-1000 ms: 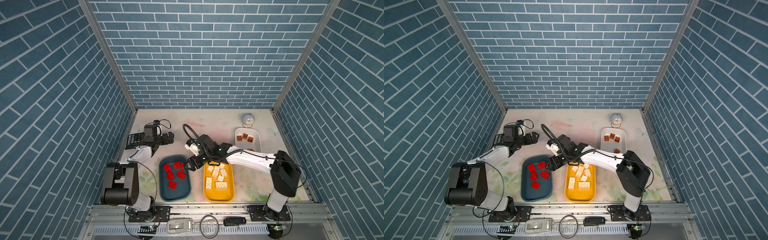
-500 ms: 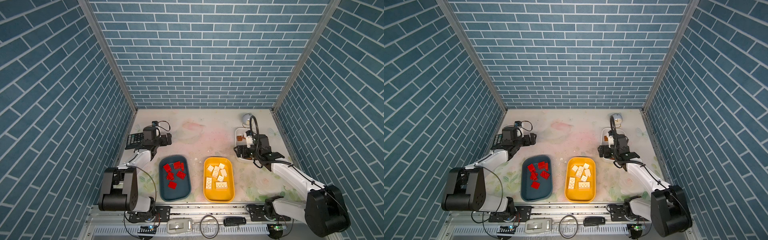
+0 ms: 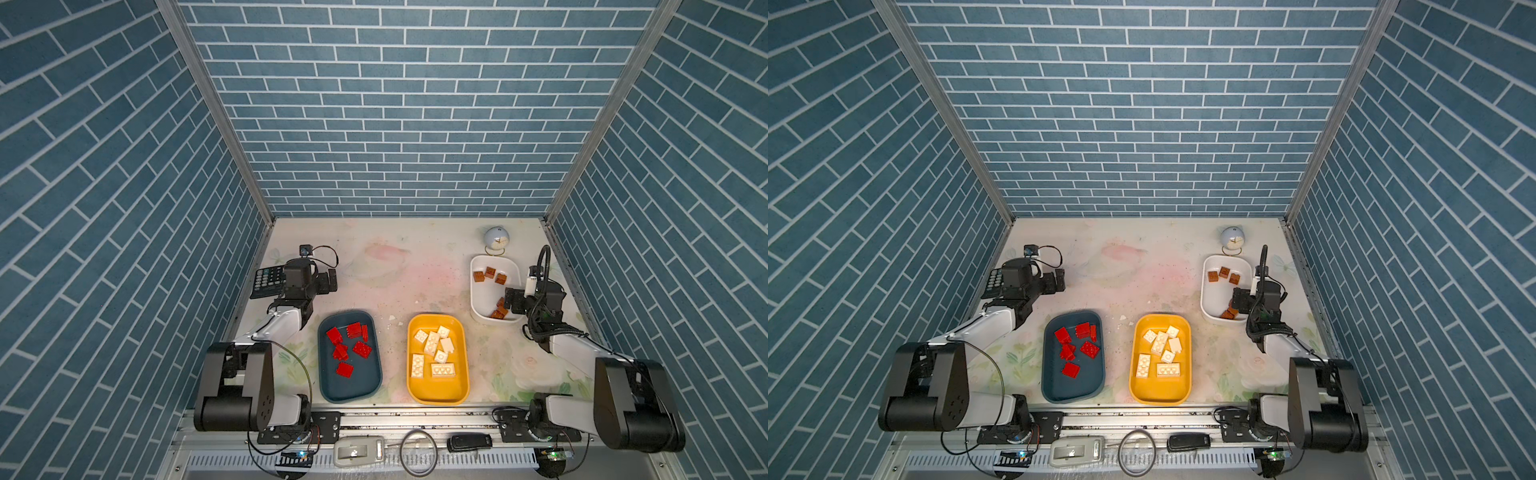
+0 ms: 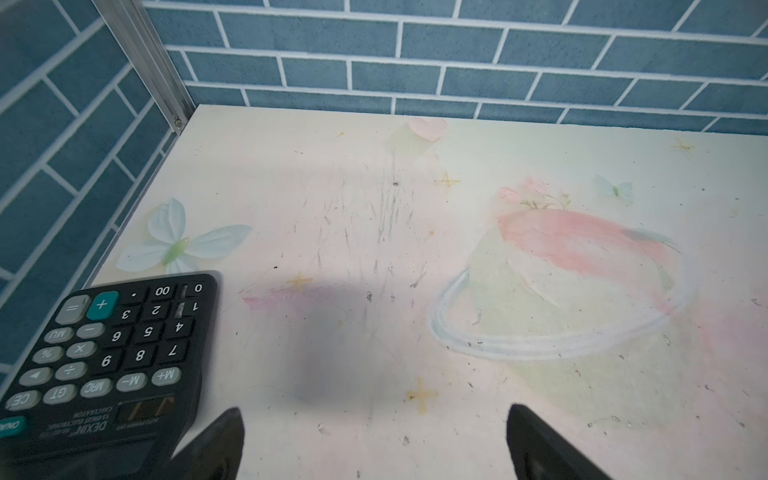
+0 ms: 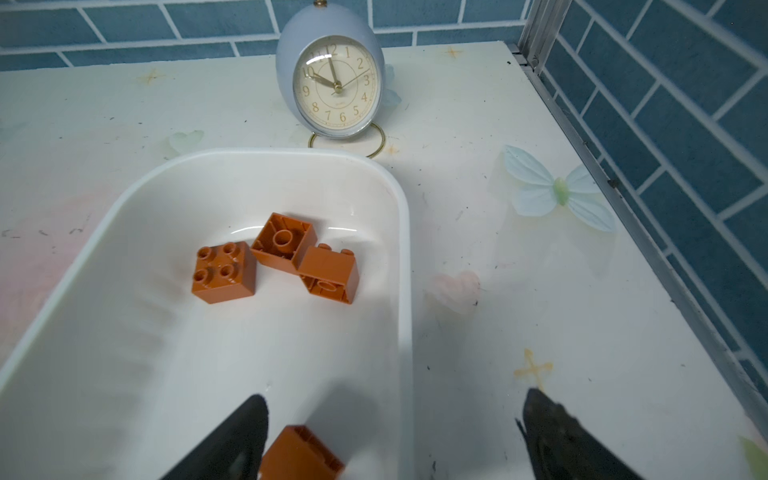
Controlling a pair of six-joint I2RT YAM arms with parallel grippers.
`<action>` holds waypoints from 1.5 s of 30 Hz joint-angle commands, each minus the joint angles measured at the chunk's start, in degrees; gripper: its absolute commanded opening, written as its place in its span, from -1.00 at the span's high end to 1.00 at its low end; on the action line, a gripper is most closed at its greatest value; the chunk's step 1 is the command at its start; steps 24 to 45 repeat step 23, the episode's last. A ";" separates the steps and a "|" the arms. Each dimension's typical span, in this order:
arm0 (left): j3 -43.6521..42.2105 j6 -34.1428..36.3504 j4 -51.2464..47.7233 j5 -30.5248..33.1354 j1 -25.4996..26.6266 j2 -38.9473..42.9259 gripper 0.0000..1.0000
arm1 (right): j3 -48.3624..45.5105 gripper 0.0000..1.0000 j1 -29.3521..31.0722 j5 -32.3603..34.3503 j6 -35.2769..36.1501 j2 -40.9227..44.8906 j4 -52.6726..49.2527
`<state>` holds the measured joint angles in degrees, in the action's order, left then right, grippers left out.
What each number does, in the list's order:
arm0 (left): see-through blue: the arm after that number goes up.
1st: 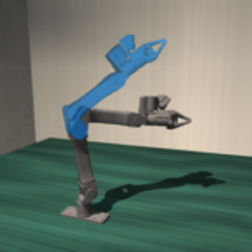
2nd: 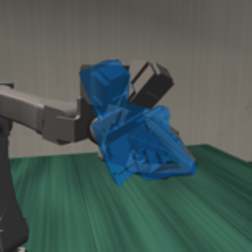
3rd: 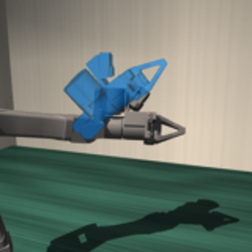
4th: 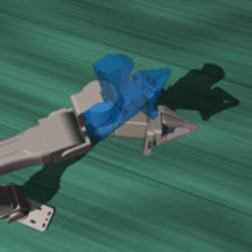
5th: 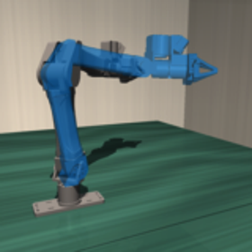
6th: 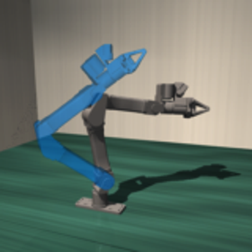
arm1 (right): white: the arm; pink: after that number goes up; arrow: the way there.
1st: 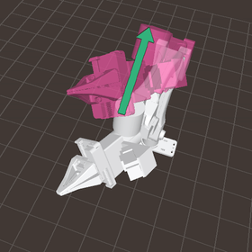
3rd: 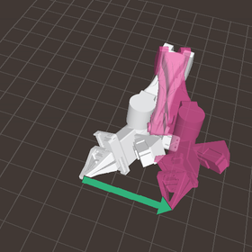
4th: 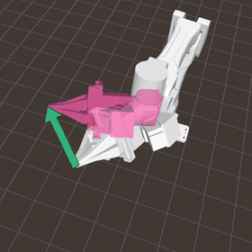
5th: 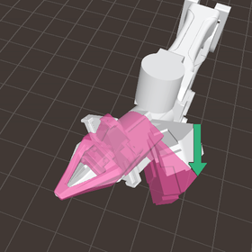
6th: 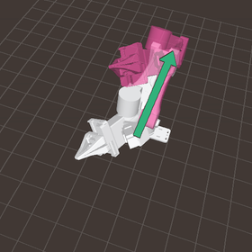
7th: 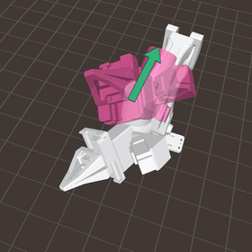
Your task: Sort the legos into containers by color
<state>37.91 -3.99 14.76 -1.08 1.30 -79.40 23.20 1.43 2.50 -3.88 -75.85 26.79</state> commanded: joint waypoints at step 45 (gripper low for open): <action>-9.44 6.14 18.62 4.95 -0.69 -1.55 -0.99 | -3.07 -0.98 -4.29 -5.61 1.95 -12.06 27.17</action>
